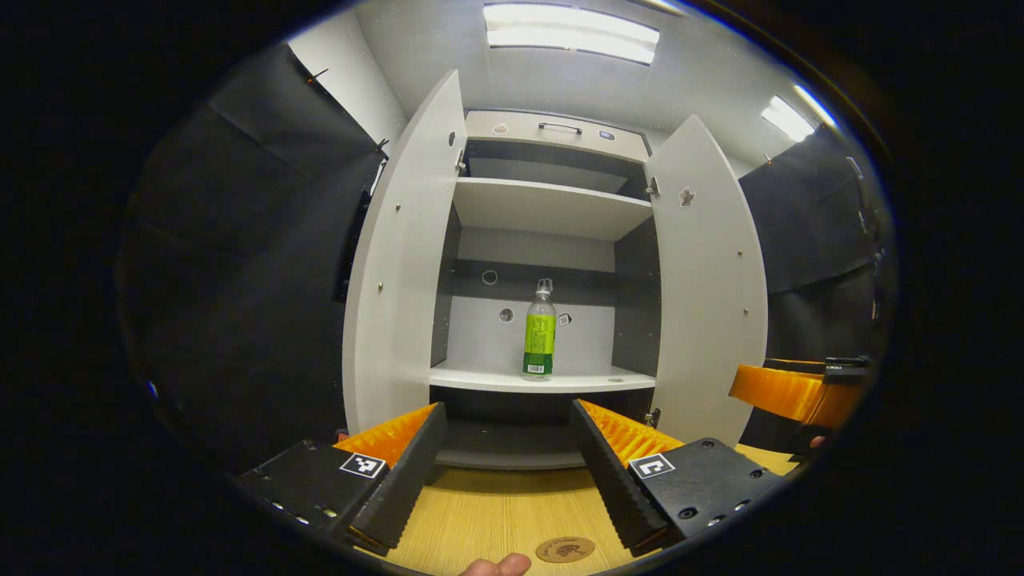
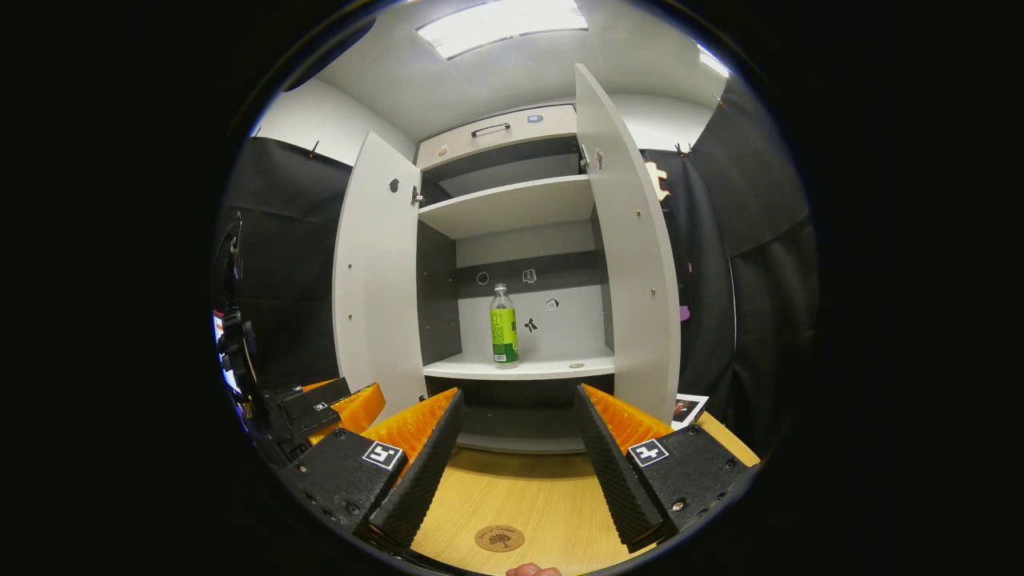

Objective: Grasp the bottle in the cabinet with the left hand and place it on the coaster, then close the right door with the right hand and the left door with the left hand.

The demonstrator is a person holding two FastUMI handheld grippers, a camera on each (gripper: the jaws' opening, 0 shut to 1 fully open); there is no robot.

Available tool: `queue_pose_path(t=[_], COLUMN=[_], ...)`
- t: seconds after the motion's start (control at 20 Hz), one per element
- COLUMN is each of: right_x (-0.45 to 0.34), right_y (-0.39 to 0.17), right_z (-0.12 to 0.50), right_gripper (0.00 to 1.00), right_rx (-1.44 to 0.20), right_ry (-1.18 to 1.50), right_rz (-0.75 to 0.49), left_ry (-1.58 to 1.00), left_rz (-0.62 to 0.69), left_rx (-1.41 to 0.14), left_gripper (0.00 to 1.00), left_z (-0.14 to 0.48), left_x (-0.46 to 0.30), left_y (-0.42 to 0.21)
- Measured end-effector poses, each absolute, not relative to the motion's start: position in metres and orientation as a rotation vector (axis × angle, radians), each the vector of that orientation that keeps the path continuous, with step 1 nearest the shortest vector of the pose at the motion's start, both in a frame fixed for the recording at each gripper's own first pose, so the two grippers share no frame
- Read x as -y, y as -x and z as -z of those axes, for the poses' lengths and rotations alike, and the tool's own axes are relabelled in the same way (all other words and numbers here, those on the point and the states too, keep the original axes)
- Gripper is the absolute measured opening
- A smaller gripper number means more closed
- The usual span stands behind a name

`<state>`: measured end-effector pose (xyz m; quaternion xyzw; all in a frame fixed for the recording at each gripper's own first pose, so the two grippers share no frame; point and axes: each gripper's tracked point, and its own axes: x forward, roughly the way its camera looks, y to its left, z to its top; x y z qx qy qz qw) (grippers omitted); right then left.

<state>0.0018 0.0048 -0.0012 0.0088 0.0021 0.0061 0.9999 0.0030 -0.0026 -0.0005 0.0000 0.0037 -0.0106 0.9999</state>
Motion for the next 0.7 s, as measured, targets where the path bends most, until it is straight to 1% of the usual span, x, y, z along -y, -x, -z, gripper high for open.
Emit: queue_pose_path(t=[0.15, 0.2, 0.35, 0.4, 0.45, 0.5, 0.55, 0.7], right_x=[-0.004, -0.003, 0.003, 0.005, 0.006, 0.006, 0.007, 0.009], right_y=[-0.003, -0.003, -0.003, -0.004, -0.004, -0.005, -0.005, -0.006], right_z=[0.003, 0.004, -0.002, -0.002, -0.002, -0.002, -0.002, 0.0], right_gripper=[0.84, 0.84, 0.84, 0.84, 0.84, 0.84, 0.84, 0.84], right_rx=[-0.014, -0.016, -0.003, -0.003, -0.004, -0.004, -0.005, -0.014], right_ry=[-0.02, -0.02, -0.015, -0.014, -0.015, -0.018, -0.023, -0.027], right_rz=[-0.012, -0.013, 0.003, 0.009, 0.012, 0.014, 0.018, 0.026], left_ry=[-0.002, 0.0, -0.002, -0.003, -0.004, -0.005, -0.004, 0.002], left_rz=[0.017, 0.018, 0.025, 0.036, 0.051, 0.066, 0.083, 0.143], left_rx=[-0.017, -0.016, -0.008, -0.011, -0.013, -0.012, -0.009, -0.005], left_gripper=[0.99, 0.95, 0.95, 0.99, 0.95, 0.99, 0.95, 0.95], left_z=[0.002, 0.001, -0.002, -0.002, -0.003, -0.005, -0.008, -0.017], left_x=[0.0, -0.001, 0.0, 0.001, 0.005, 0.008, 0.012, 0.027], left_y=[-0.005, -0.006, -0.012, -0.016, -0.02, -0.027, -0.033, -0.058])
